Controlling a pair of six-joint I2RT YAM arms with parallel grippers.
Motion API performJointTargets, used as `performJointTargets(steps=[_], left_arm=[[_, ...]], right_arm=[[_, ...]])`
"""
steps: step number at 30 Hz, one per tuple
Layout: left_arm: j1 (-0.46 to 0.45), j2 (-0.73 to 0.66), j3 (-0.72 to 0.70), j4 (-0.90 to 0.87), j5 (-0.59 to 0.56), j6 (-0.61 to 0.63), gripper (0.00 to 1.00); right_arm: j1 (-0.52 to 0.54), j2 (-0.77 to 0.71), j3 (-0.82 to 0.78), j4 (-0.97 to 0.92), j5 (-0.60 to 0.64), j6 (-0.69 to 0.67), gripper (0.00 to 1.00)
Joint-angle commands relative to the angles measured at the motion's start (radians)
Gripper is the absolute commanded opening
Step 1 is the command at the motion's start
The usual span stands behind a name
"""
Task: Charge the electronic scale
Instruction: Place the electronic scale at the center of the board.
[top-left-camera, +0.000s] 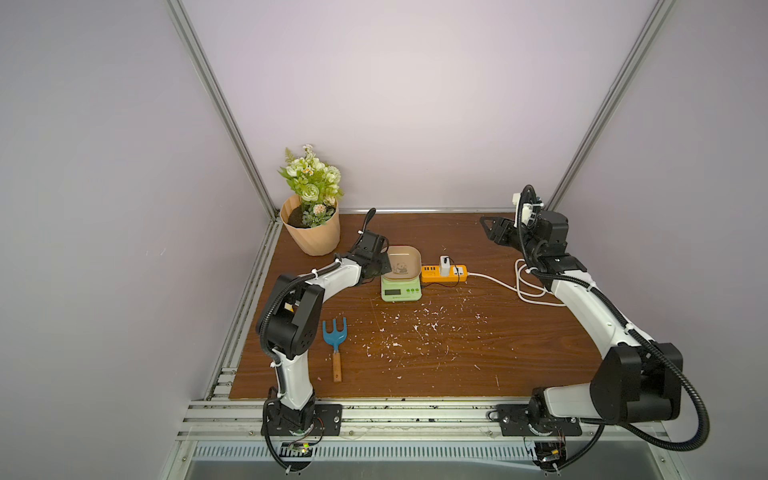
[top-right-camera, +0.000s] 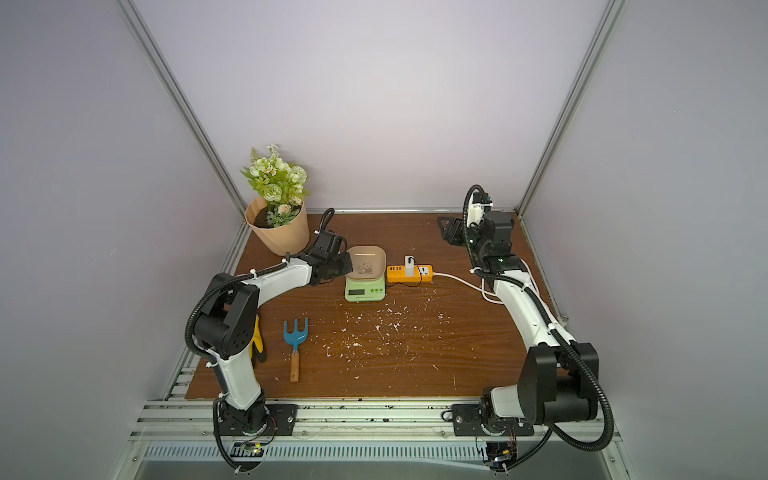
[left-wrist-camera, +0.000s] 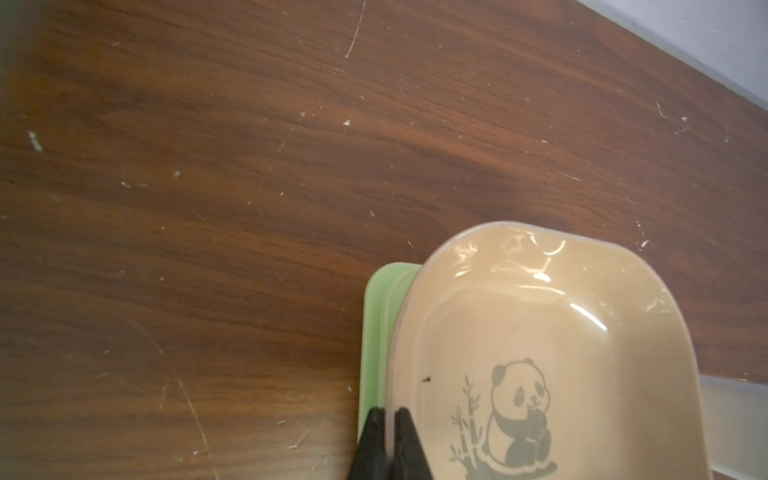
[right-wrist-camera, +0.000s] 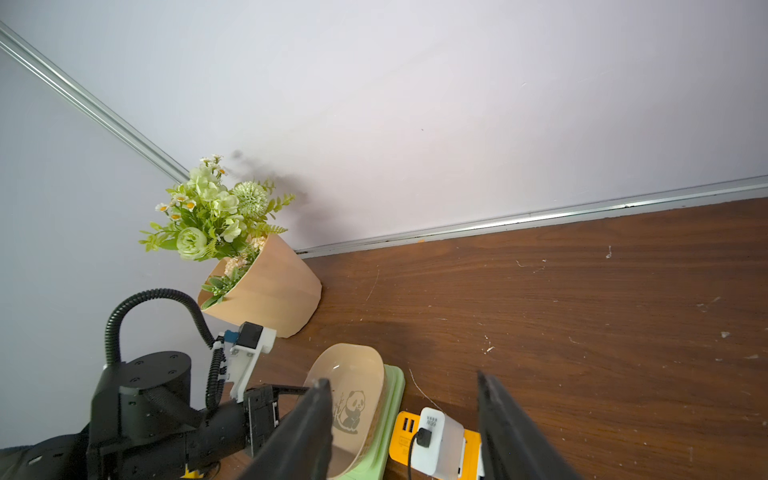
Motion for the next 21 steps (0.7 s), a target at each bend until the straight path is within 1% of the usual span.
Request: performJointTargets(steps=[1,3,8,14,17,19,21], left_arm=[[-0.011,-0.003,0.044,-0.022,-0.026,-0.043,0.0],[-0.012,-0.003,0.045,-0.032,-0.035,-0.048,0.02],[-0.012,-0.01,0.036,-0.039,-0.056,-0.051,0.15],[-0.012,-0.044,0.018,-0.034,-0.078,-0.039,0.24],[-0.011,-0.079,0.018,-0.039,-0.11,-0.015,0.32],[-0.011,-0.106,0.018,-0.034,-0.135,0.015,0.4],[-0.011,-0.135,0.025,-0.032,-0.171,0.047,0.5]], right_arm=[[-0.013,-0.017,0.018,0.011,0.004,0.0,0.58],[-0.017,-0.015,0.018,0.011,0.0,0.001,0.58],[-0.026,-0.012,0.014,0.004,0.0,-0.008,0.58],[-0.038,-0.018,0.01,-0.003,0.013,-0.018,0.58],[-0.043,-0.029,0.011,-0.013,0.027,-0.025,0.58],[-0.046,-0.039,0.009,-0.02,0.042,-0.031,0.58],[-0.047,-0.051,0.011,-0.032,0.063,-0.04,0.59]])
